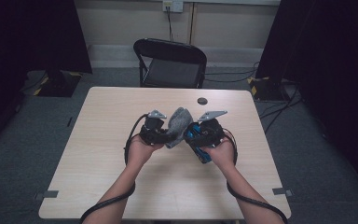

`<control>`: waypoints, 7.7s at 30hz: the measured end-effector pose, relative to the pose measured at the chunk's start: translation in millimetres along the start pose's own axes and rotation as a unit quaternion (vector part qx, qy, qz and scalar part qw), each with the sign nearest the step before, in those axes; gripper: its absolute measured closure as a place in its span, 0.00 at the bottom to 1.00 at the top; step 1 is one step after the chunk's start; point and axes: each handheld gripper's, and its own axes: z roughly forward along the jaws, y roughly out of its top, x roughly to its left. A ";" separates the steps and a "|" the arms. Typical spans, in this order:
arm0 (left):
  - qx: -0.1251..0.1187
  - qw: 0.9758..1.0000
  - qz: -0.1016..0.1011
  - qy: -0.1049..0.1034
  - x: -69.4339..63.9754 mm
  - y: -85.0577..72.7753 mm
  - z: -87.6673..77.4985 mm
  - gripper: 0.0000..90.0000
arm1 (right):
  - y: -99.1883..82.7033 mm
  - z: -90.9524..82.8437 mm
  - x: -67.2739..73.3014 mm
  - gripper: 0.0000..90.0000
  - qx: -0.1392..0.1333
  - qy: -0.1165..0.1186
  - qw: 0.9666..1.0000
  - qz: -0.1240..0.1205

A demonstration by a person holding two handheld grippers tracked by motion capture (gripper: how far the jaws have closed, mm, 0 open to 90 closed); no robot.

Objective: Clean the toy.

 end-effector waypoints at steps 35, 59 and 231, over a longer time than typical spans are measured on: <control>0.026 1.000 0.006 -0.002 -11.2 -8.8 14.9 0.80 | 17.6 3.2 0.4 0.28 -0.005 0.003 1.000 0.008; 0.039 0.999 0.026 -0.022 -24.7 -12.0 24.1 0.80 | 26.3 0.9 -2.4 0.28 -0.012 0.008 1.000 0.019; 0.035 0.996 0.074 0.037 17.3 -71.3 -32.5 0.17 | -48.5 -24.2 -18.6 0.14 0.020 -0.041 0.999 0.027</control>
